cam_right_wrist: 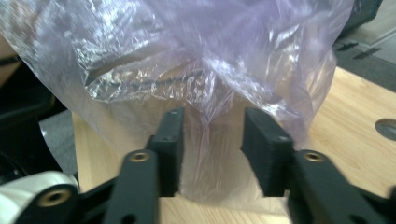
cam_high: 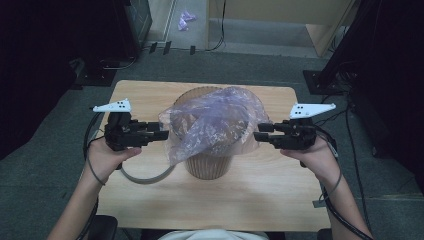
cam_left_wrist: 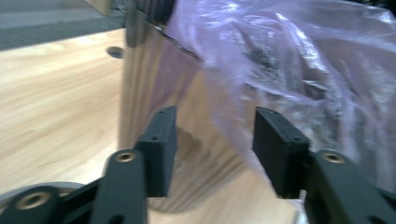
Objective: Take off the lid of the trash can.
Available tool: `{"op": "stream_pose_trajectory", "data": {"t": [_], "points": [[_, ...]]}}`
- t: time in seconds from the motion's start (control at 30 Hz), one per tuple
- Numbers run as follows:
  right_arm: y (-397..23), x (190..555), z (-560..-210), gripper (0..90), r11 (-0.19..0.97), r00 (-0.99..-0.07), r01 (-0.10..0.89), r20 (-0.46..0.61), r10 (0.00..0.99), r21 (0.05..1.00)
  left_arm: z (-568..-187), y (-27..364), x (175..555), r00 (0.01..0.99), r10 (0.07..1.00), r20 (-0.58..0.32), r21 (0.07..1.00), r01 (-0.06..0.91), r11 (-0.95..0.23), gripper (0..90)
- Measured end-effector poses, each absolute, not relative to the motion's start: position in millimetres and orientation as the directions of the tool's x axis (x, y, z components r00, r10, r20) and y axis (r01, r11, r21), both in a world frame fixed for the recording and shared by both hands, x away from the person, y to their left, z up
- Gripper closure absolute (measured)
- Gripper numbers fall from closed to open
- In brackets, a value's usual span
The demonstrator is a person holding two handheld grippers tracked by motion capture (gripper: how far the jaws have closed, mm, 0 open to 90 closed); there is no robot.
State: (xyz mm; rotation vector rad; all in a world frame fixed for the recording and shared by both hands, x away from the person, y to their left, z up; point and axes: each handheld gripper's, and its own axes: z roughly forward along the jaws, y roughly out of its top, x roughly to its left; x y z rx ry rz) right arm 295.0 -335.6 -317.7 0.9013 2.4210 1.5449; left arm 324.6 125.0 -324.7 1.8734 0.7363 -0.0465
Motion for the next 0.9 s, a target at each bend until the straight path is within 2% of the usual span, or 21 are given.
{"op": "stream_pose_trajectory", "data": {"t": [0.1, 0.17, 0.27, 0.3, 0.33, 0.47, 0.53, 0.63, 0.83, 0.9], "points": [[-337.6, 295.0, -318.5, 46.1, 0.25, -0.817, 0.402, 0.222, 0.532, 0.881, -327.6, 122.9, 327.4, 0.802, 0.441, -0.403, 0.816, 0.533, -0.223, 44.7], [-335.5, 298.2, -322.2, 39.9, 0.26, -0.826, 0.401, 0.224, 0.517, 0.879, -330.5, 116.5, 329.2, 0.8, 0.422, -0.426, 0.802, 0.55, -0.232, 46.3], [-328.7, 303.3, -328.9, 40.9, 0.291, -0.825, 0.409, 0.215, 0.523, 0.865, -331.7, 112.9, 329.0, 0.803, 0.417, -0.425, 0.795, 0.551, -0.252, 61.2], [-327.0, 304.5, -330.1, 44.2, 0.289, -0.825, 0.414, 0.222, 0.519, 0.863, -332.1, 112.8, 329.8, 0.797, 0.411, -0.442, 0.785, 0.565, -0.253, 68.3], [-325.0, 305.5, -330.8, 46.5, 0.284, -0.825, 0.422, 0.235, 0.514, 0.861, -332.2, 112.6, 330.2, 0.792, 0.412, -0.45, 0.778, 0.574, -0.255, 71.3], [-320.2, 306.6, -330.2, 68.2, 0.302, -0.836, 0.408, 0.22, 0.502, 0.861, -333.2, 111.7, 332.2, 0.79, 0.405, -0.46, 0.765, 0.584, -0.272, 85.7], [-320.1, 305.8, -331.2, 78.4, 0.326, -0.846, 0.376, 0.178, 0.503, 0.867, -333.0, 113.3, 333.2, 0.789, 0.404, -0.463, 0.763, 0.586, -0.271, 89.6], [-322.0, 305.8, -332.3, 90.0, 0.334, -0.848, 0.372, 0.17, 0.502, 0.866, -331.7, 119.4, 335.1, 0.786, 0.416, -0.458, 0.767, 0.586, -0.262, 89.8], [-328.9, 308.4, -334.8, 90.0, 0.332, -0.835, 0.391, 0.18, 0.519, 0.858, -332.6, 133.4, 341.3, 0.768, 0.46, -0.446, 0.768, 0.592, -0.243, 89.8], [-331.0, 308.2, -335.0, 90.0, 0.33, -0.83, 0.396, 0.18, 0.528, 0.857, -333.5, 137.1, 343.1, 0.754, 0.505, -0.42, 0.77, 0.591, -0.241, 89.8]]}}
